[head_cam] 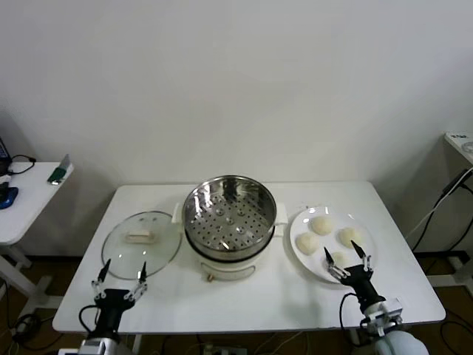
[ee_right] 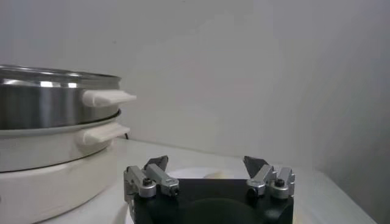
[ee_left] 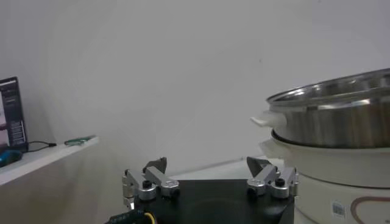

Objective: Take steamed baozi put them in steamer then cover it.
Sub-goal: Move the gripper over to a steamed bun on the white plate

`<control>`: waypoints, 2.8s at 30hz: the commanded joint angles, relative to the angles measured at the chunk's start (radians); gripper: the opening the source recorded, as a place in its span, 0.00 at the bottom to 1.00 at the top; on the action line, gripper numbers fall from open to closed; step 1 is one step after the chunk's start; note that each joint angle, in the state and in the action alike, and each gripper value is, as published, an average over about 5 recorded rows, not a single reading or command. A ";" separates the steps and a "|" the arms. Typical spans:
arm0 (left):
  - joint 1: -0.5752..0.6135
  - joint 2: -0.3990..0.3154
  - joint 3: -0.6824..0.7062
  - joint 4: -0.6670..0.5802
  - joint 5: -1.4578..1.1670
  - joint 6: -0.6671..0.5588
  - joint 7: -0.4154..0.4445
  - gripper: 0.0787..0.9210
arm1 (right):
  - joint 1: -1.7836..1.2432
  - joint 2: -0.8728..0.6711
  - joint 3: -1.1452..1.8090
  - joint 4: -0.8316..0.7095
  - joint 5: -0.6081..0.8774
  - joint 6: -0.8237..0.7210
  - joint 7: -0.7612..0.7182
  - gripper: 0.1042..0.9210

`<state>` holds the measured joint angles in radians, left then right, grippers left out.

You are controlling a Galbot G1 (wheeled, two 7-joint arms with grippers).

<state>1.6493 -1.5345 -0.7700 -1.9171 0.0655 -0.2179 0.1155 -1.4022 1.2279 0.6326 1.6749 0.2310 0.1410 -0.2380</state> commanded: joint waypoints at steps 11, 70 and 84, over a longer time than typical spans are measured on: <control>-0.001 0.017 0.010 0.005 -0.002 -0.008 -0.061 0.88 | 0.368 -0.495 -0.168 -0.190 -0.213 -0.218 -0.478 0.88; -0.033 0.056 0.016 0.030 -0.017 0.023 -0.082 0.88 | 1.481 0.017 -1.252 -1.326 -0.641 -0.015 -0.906 0.88; -0.028 0.059 0.011 0.025 -0.018 0.022 -0.084 0.88 | 1.478 0.020 -1.248 -1.337 -0.672 -0.004 -0.928 0.82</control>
<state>1.6206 -1.4779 -0.7577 -1.8927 0.0491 -0.1946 0.0319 0.0755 1.2253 -0.6288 0.3671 -0.4130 0.1298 -1.1638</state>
